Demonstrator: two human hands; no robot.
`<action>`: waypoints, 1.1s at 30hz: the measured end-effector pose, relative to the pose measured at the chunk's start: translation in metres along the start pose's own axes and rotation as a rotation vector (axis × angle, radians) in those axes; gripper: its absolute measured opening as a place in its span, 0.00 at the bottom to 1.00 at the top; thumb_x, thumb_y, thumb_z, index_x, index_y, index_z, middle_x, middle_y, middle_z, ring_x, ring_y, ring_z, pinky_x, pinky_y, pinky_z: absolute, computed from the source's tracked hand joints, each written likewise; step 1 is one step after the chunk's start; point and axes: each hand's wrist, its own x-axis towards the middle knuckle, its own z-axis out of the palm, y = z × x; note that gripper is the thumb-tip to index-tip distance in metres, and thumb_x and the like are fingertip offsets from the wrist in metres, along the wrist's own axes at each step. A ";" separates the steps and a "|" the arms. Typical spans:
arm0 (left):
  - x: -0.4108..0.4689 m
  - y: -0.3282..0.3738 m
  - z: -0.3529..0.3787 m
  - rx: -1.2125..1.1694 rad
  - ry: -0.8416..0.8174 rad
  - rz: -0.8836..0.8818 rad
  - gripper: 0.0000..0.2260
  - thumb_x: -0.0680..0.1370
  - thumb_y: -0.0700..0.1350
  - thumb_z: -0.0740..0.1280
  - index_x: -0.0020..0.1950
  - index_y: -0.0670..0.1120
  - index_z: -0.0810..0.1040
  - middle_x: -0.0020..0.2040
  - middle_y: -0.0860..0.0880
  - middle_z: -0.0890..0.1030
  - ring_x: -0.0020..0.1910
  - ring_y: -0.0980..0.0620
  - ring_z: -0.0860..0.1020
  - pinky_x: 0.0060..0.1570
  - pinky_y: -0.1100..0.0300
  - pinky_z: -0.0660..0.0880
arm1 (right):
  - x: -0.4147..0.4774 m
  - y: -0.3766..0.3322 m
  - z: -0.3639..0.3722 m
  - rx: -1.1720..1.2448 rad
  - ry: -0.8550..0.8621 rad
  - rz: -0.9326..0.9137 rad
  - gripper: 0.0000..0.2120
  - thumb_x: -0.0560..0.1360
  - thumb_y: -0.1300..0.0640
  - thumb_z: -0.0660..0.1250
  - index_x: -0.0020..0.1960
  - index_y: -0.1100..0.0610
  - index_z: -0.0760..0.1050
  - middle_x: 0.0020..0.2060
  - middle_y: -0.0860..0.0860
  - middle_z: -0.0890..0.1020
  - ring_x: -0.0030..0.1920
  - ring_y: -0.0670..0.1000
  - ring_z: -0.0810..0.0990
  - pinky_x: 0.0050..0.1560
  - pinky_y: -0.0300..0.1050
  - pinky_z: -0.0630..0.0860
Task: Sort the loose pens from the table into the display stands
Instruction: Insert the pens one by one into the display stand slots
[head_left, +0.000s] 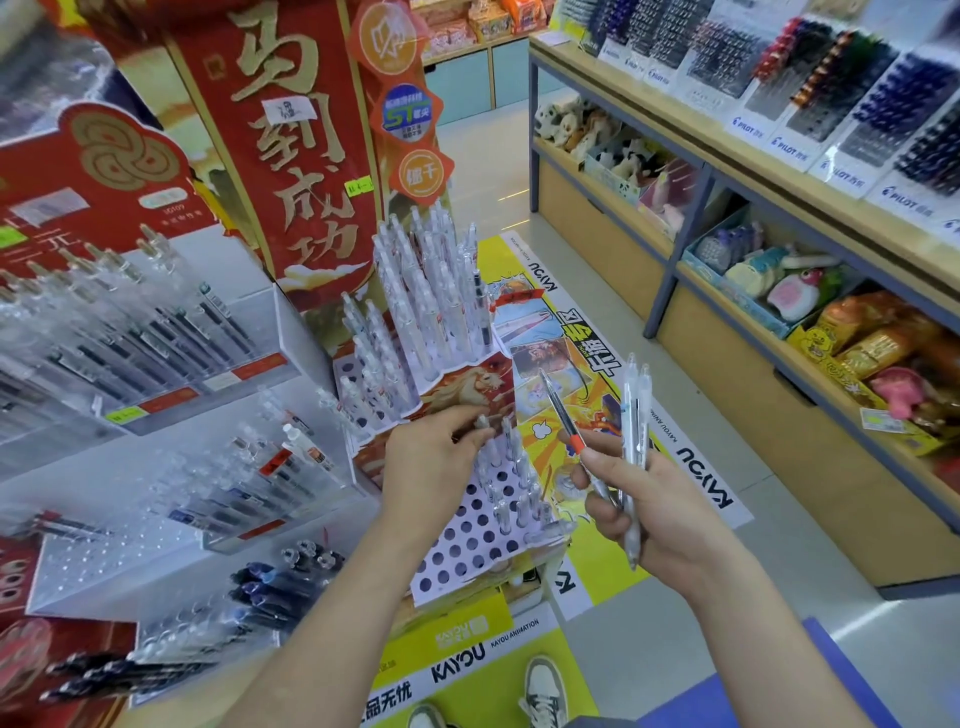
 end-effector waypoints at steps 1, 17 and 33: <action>0.000 -0.001 0.000 0.015 -0.008 0.000 0.09 0.74 0.43 0.72 0.54 0.49 0.85 0.44 0.53 0.85 0.33 0.59 0.76 0.40 0.63 0.74 | 0.000 0.000 0.000 0.014 -0.001 0.005 0.16 0.78 0.61 0.66 0.65 0.60 0.73 0.33 0.54 0.76 0.24 0.47 0.69 0.21 0.35 0.64; -0.002 -0.002 -0.001 -0.059 0.044 -0.018 0.08 0.76 0.43 0.71 0.55 0.49 0.84 0.45 0.64 0.82 0.46 0.61 0.80 0.49 0.68 0.75 | -0.001 0.000 0.005 0.020 0.005 0.002 0.11 0.76 0.65 0.65 0.57 0.58 0.76 0.34 0.55 0.77 0.25 0.49 0.68 0.21 0.36 0.62; -0.002 -0.003 -0.008 -0.191 0.053 -0.067 0.06 0.75 0.46 0.72 0.51 0.50 0.84 0.41 0.54 0.85 0.41 0.54 0.82 0.48 0.52 0.80 | -0.005 0.011 0.005 0.013 -0.047 -0.038 0.16 0.69 0.60 0.68 0.56 0.59 0.76 0.34 0.55 0.78 0.25 0.47 0.68 0.21 0.35 0.62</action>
